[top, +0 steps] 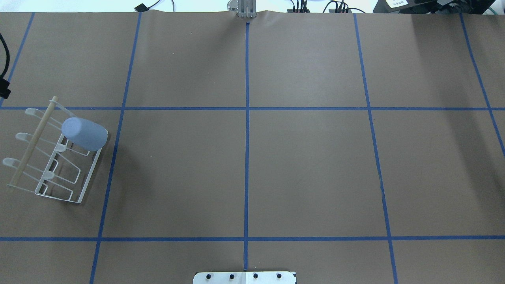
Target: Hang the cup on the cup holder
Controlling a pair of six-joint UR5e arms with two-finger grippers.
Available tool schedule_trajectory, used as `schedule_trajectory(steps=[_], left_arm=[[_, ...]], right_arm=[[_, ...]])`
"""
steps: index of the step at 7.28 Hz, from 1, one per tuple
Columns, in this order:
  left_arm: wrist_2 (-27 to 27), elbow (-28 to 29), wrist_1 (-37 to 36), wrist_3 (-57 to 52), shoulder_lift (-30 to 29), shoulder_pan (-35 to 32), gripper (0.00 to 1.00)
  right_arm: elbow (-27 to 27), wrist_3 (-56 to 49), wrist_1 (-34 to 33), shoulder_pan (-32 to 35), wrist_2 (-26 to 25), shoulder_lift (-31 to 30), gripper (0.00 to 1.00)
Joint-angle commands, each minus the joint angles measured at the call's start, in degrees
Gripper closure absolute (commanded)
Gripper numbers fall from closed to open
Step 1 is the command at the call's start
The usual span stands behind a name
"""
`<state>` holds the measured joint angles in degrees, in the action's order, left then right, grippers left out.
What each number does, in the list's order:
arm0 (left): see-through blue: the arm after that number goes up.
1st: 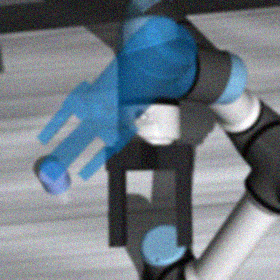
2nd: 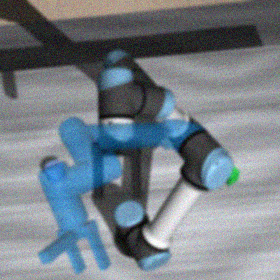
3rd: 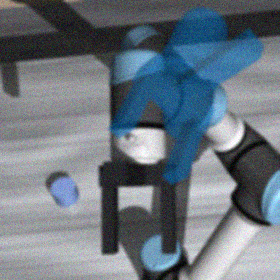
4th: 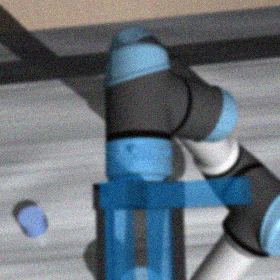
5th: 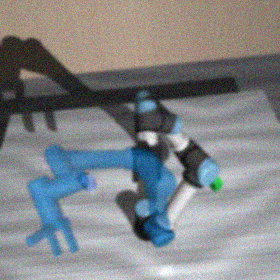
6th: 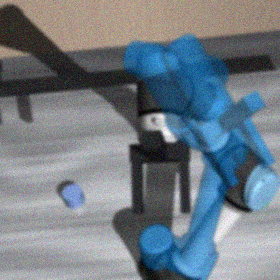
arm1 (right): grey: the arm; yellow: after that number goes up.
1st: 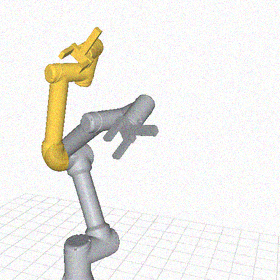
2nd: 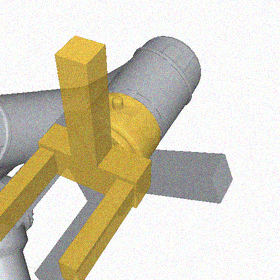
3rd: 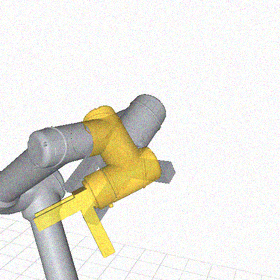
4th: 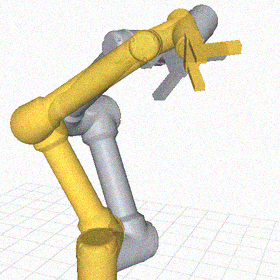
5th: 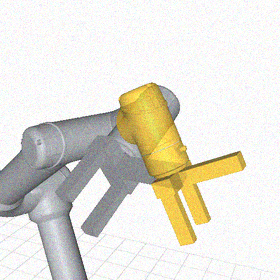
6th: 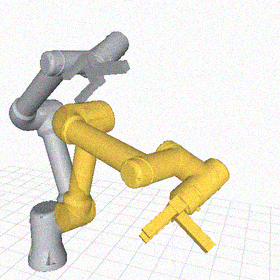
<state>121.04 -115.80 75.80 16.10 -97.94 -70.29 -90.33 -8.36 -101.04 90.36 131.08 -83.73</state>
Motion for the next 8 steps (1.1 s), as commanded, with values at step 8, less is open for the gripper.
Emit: schedule_trajectory(steps=[8], left_arm=[[2.27,10.68,3.57,-0.72,6.00,-11.07,0.02]], right_arm=[[-1.07,0.01,0.05,2.02,-0.30,-2.85,0.00]])
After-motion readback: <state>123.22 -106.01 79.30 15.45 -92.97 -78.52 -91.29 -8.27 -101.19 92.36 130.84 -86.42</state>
